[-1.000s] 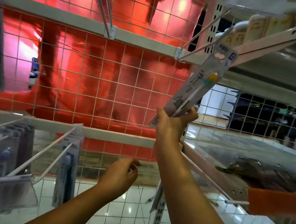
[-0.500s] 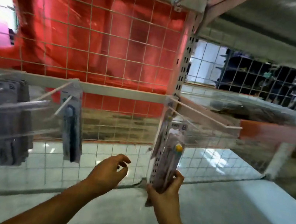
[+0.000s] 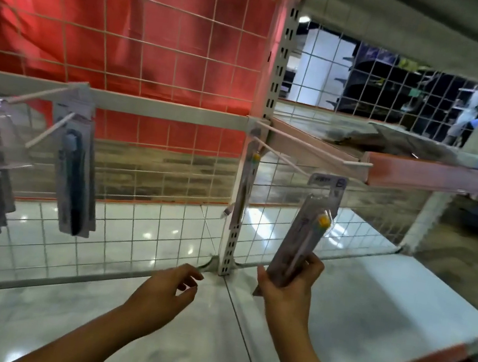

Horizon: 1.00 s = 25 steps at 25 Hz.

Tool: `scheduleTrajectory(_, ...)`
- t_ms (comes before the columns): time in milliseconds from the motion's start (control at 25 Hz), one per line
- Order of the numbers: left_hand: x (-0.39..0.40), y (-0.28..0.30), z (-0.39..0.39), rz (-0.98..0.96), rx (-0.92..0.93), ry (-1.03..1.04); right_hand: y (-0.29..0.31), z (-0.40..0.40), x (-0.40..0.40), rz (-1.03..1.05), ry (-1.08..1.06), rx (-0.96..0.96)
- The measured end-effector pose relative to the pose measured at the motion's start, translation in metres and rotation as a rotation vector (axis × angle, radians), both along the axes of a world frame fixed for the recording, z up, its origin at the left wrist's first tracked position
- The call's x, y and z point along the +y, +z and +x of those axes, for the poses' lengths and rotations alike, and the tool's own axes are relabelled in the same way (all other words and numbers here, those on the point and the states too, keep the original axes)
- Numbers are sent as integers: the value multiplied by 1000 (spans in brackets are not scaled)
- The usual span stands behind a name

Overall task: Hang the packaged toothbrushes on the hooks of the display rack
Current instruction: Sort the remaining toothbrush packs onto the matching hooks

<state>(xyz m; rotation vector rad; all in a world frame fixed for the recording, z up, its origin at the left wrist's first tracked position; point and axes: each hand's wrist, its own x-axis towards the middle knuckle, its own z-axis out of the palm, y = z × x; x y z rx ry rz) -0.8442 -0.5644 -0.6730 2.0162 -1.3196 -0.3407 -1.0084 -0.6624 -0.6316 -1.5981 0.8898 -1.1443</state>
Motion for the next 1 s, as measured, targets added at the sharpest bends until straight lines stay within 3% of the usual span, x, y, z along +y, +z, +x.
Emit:
scheduleTrajectory(240, -53, 5, 11, 22, 30, 13, 7, -1, -25, -9, 28, -13)
scheduleTrajectory(440, -133, 45, 49, -194, 261, 198, -1, -3, -44, -44, 13, 7)
scheduleTrajectory(560, -167, 65, 55, -326, 390, 132, -8, -7, -49, -58, 21, 56)
scheduleTrajectory(720, -195, 65, 46, -326, 543, -32, -13, -7, -52, -58, 32, 104)
scheduleTrajectory(800, -203, 65, 36, -397, 606, -4, -13, -5, -54, -51, 46, 88)
scheduleTrajectory(1000, -186, 61, 4, -419, 529, -46, -10, -2, -56, -97, 69, 112)
